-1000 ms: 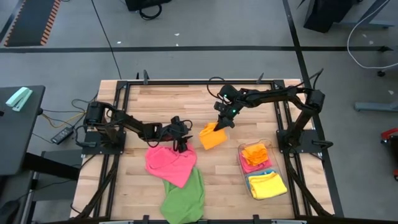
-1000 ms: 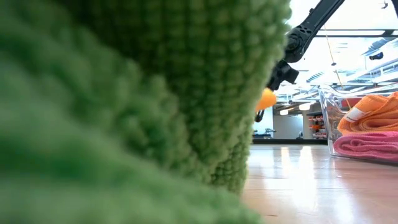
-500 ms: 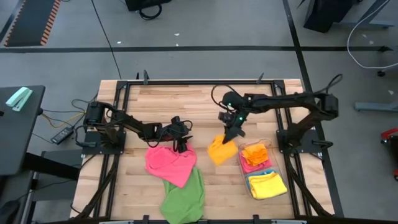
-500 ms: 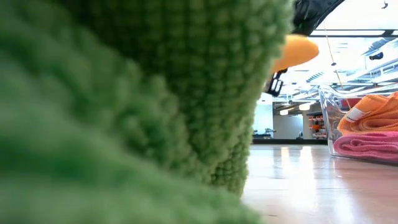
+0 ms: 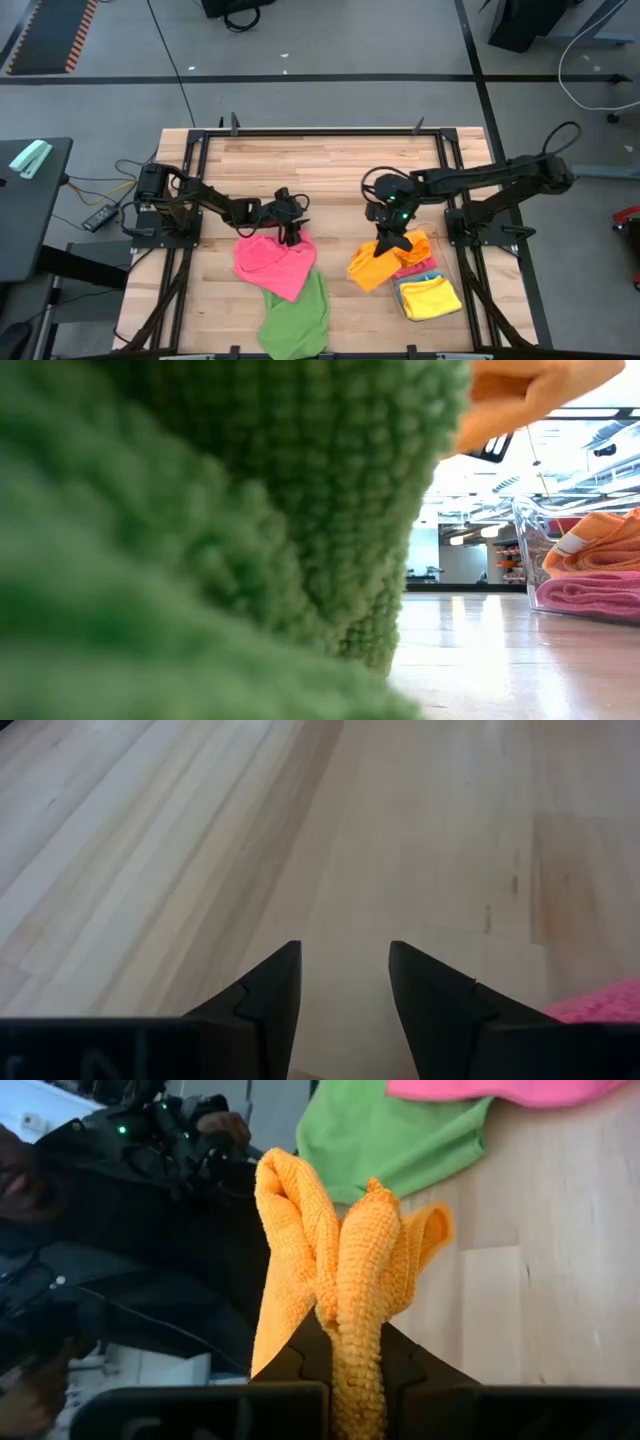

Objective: Fold microfiber towels
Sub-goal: Put the folded orange towel into the transparent bin, then fold the pink towel

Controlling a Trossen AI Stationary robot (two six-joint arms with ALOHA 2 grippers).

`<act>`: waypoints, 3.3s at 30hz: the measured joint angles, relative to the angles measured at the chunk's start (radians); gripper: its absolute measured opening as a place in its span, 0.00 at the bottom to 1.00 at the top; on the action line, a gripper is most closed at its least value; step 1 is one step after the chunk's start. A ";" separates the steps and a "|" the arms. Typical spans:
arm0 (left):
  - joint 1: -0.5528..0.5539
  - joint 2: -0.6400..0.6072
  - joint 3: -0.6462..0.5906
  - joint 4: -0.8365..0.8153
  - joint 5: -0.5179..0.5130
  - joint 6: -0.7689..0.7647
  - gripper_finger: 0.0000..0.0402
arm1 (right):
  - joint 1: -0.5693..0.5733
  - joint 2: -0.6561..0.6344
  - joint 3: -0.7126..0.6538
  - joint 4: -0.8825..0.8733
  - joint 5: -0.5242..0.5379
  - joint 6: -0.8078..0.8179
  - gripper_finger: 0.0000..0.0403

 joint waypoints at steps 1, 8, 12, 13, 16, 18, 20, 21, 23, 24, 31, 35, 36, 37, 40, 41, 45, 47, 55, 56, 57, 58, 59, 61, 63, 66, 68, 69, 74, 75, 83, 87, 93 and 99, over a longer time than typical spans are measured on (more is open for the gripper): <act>-0.003 0.000 0.000 0.000 0.000 0.003 0.40 | 0.019 -0.019 0.000 0.000 0.024 0.018 0.06; -0.006 0.000 0.000 0.004 0.001 0.011 0.41 | 0.211 -0.148 -0.048 -0.028 0.258 0.214 0.09; -0.006 0.000 0.000 0.004 0.001 0.027 0.40 | 0.332 -0.218 -0.092 -0.023 0.361 0.329 0.09; -0.006 0.000 0.000 0.005 0.001 0.027 0.39 | 0.361 -0.235 -0.102 -0.022 0.383 0.353 0.09; -0.006 0.000 0.000 0.019 0.001 0.028 0.40 | 0.448 -0.283 -0.126 -0.021 0.454 0.435 0.09; -0.006 0.000 0.001 0.025 0.000 0.028 0.40 | 0.513 -0.310 -0.140 -0.020 0.508 0.491 0.09; -0.006 0.000 0.001 0.025 0.000 0.029 0.40 | 0.580 -0.334 -0.158 -0.020 0.581 0.539 0.09; -0.006 0.000 0.001 0.025 0.000 0.029 0.40 | 0.613 -0.346 -0.169 -0.020 0.625 0.562 0.09; -0.006 0.000 0.001 0.025 0.000 0.029 0.39 | 0.674 -0.372 -0.189 -0.023 0.705 0.602 0.10; -0.006 0.000 0.001 0.025 0.000 0.029 0.39 | 0.702 -0.384 -0.194 -0.024 0.744 0.616 0.10; -0.006 0.000 0.001 0.025 0.000 0.027 0.40 | 0.873 -0.455 -0.254 -0.022 0.893 0.724 0.10; -0.005 0.000 0.001 0.025 0.000 0.027 0.39 | 0.941 -0.476 -0.298 -0.022 0.951 0.799 0.10; -0.005 0.000 0.001 0.025 0.000 0.026 0.39 | 0.952 -0.478 -0.307 -0.022 0.964 0.816 0.10; -0.005 0.000 0.001 0.025 0.000 0.023 0.38 | 0.964 -0.479 -0.316 -0.021 0.976 0.831 0.10; -0.005 0.000 0.001 0.025 0.000 0.021 0.38 | 0.993 -0.473 -0.340 -0.017 0.983 0.874 0.10; -0.005 0.000 0.001 0.025 0.000 0.020 0.38 | 1.002 -0.467 -0.349 -0.017 0.983 0.890 0.10; -0.005 0.000 0.001 0.025 -0.001 0.019 0.39 | 1.031 -0.432 -0.376 -0.017 0.964 0.950 0.10; -0.005 0.000 0.001 0.025 -0.001 0.019 0.39 | 1.041 -0.410 -0.380 -0.017 0.961 0.985 0.11; -0.005 0.000 0.001 0.025 -0.001 0.025 0.36 | 1.051 -0.349 -0.380 -0.041 0.932 1.098 0.24; -0.005 0.000 0.001 0.025 -0.001 0.025 0.36 | 1.051 -0.343 -0.380 -0.052 0.922 1.113 0.27; -0.005 0.000 0.001 0.025 -0.001 0.025 0.36 | 1.051 -0.337 -0.380 -0.063 0.907 1.128 0.30; -0.005 0.000 0.001 0.025 -0.001 0.025 0.36 | 1.051 -0.332 -0.380 -0.070 0.891 1.141 0.34; -0.005 0.000 0.001 0.025 -0.001 0.025 0.37 | 1.050 -0.329 -0.380 -0.071 0.879 1.151 0.37; -0.005 0.000 0.001 0.025 -0.001 0.025 0.37 | 1.042 -0.329 -0.380 -0.070 0.855 1.169 0.43; -0.005 0.000 0.001 0.025 -0.001 0.022 0.38 | 1.027 -0.331 -0.372 -0.075 0.816 1.186 0.47; -0.005 0.000 0.001 0.024 -0.001 0.019 0.38 | 1.004 -0.331 -0.337 -0.105 0.751 1.190 0.52; -0.005 0.000 0.001 0.024 -0.001 0.018 0.37 | 0.992 -0.331 -0.303 -0.176 0.743 1.191 0.53; -0.005 0.000 0.001 0.024 -0.001 0.014 0.37 | 0.989 -0.331 -0.284 -0.214 0.744 1.189 0.53; -0.009 0.000 0.001 0.019 0.000 -0.005 0.36 | 0.979 -0.331 -0.207 -0.360 0.793 1.156 0.53; -0.012 0.000 0.001 0.017 0.000 -0.005 0.37 | 0.978 -0.331 -0.201 -0.368 0.810 1.149 0.53; -0.025 0.000 0.001 0.017 0.000 0.000 0.37 | 0.978 -0.331 -0.198 -0.410 0.784 1.180 0.53; -0.027 0.000 0.001 0.027 -0.001 -0.006 0.35 | 0.979 -0.331 -0.162 -0.445 0.722 1.222 0.53; -0.041 -0.010 0.000 0.027 0.013 -0.007 0.37 | 0.979 -0.331 -0.034 -0.695 0.890 1.192 0.53; -0.071 -0.049 0.000 0.016 0.016 -0.001 0.35 | 0.978 -0.332 0.015 -0.804 1.249 1.053 0.53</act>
